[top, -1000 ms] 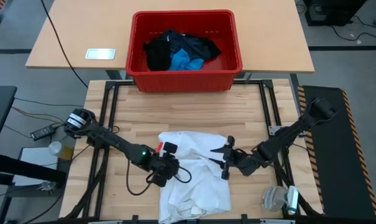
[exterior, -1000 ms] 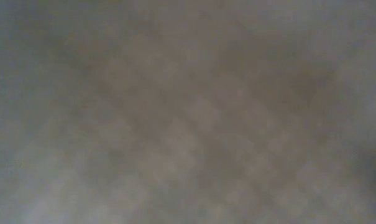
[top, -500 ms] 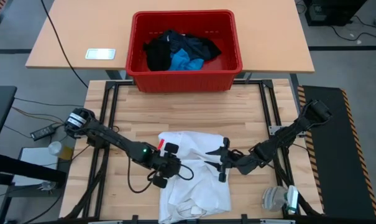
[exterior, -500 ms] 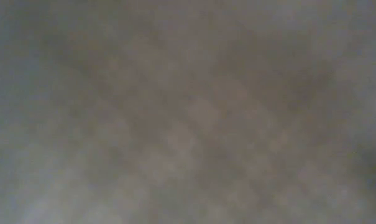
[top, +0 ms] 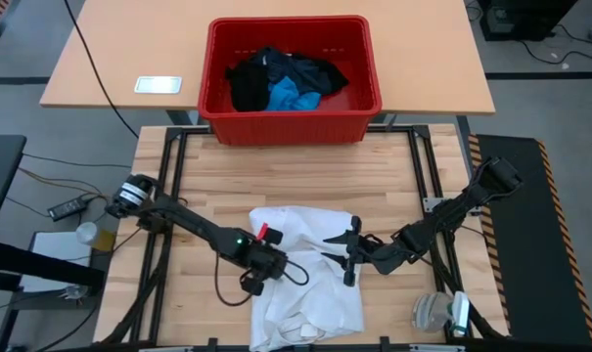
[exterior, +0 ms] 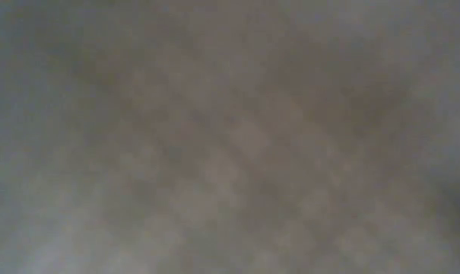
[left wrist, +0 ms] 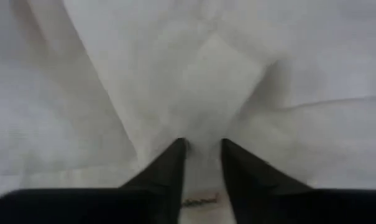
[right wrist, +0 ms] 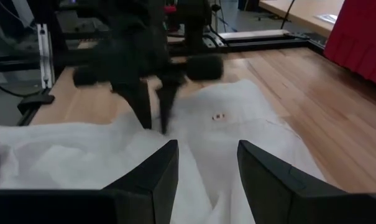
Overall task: Fold laundry
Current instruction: Fold the white polo
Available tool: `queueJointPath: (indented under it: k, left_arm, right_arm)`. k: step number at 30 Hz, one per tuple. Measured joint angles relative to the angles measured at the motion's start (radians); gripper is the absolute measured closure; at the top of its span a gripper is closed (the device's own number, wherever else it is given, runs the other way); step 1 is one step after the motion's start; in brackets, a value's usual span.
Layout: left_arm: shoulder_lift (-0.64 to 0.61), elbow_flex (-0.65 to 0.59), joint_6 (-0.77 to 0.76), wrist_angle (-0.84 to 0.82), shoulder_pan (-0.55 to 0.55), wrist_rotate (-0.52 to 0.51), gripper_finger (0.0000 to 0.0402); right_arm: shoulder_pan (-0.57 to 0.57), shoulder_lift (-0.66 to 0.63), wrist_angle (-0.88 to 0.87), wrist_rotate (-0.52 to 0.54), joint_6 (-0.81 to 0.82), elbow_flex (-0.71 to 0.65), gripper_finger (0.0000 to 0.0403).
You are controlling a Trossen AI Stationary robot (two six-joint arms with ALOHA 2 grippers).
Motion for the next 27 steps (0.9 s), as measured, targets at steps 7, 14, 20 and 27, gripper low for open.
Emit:
queueJointPath:
  k: [7,14,20,27]
  left_arm:
    - [-0.117,0.070,-0.021,-0.078,-0.002,-0.069,0.0396]
    - [-0.230,0.076,-0.016,-0.145,-0.049,-0.020,0.0400]
    - [-0.191,0.054,-0.070,-0.191,-0.128,0.033,0.0400]
    - [-0.098,-0.039,-0.128,-0.121,-0.135,0.023,0.0394]
  right_arm:
    - [0.001,0.000,-0.005,0.000,0.000,0.000,0.0231]
    - [0.024,0.000,-0.006,0.009,-0.002,0.000,0.0231]
    - [0.017,-0.001,-0.005,0.008,-0.002,0.000,0.0231]
    - [0.013,-0.001,-0.003,-0.018,0.023,0.000,0.0231]
